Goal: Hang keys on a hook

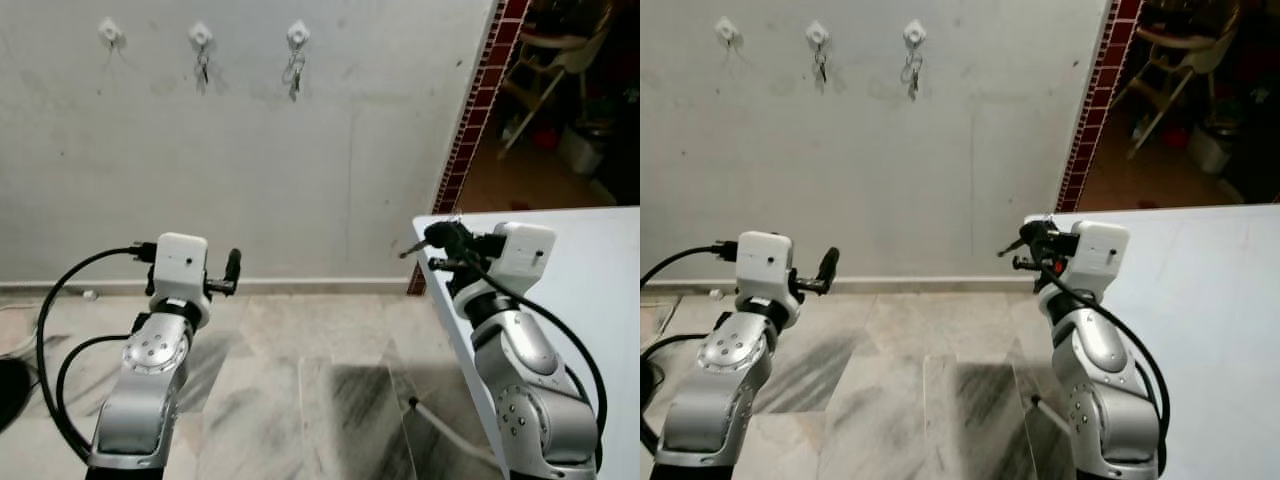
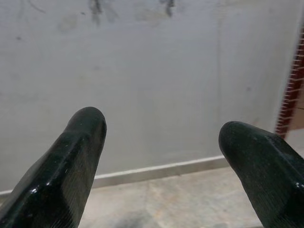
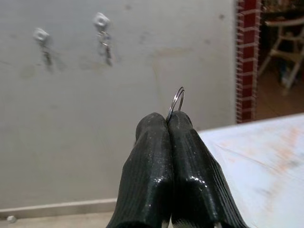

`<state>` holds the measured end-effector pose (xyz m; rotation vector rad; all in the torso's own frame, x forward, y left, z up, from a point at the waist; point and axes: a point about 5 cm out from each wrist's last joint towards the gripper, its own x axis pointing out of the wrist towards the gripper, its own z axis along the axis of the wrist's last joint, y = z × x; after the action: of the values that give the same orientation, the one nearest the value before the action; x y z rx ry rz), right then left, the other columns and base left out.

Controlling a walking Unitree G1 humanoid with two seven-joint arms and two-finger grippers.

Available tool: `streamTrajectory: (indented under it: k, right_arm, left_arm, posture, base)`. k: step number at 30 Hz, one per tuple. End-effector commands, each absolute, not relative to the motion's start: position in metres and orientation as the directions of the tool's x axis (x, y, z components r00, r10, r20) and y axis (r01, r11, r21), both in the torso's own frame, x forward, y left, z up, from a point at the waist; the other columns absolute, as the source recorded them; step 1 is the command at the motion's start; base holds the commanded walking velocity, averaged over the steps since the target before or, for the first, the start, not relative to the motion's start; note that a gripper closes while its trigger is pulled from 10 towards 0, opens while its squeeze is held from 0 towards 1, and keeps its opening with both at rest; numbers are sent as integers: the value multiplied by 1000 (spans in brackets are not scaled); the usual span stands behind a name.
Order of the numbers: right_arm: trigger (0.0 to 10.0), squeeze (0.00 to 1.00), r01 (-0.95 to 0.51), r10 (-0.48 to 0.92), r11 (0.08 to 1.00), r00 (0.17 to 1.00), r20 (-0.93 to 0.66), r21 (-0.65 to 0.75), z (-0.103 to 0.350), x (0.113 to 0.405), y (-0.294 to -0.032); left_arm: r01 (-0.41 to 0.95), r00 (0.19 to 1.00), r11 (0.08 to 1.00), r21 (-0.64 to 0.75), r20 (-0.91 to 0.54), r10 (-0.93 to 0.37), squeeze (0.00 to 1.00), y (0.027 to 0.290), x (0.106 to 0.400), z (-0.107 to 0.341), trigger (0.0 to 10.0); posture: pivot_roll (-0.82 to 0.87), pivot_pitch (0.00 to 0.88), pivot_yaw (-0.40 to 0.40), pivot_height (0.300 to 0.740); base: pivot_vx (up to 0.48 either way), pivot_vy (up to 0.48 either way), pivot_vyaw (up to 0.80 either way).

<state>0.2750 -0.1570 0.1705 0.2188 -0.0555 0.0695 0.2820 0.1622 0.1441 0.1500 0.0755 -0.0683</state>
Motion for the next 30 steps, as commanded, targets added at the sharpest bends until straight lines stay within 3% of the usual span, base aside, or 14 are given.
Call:
streamTrajectory:
  k: [1, 30]
  right_arm:
    - [10000, 0, -74, 60, 975, 996, 72, 211, 175, 275, -157]
    - [10000, 0, -59, 46, 976, 997, 67, 209, 175, 278, -159]
  left_arm:
    - [68, 994, 988, 140, -94, -55, 0, 164, 284, 145, 10000]
    - [88, 989, 993, 72, -128, -79, 0, 155, 290, 147, 10000]
  posture:
    - [137, 0, -11, 740]
    - [142, 0, -11, 740]
  base:
    - [0, 480, 0]
    - [0, 480, 0]
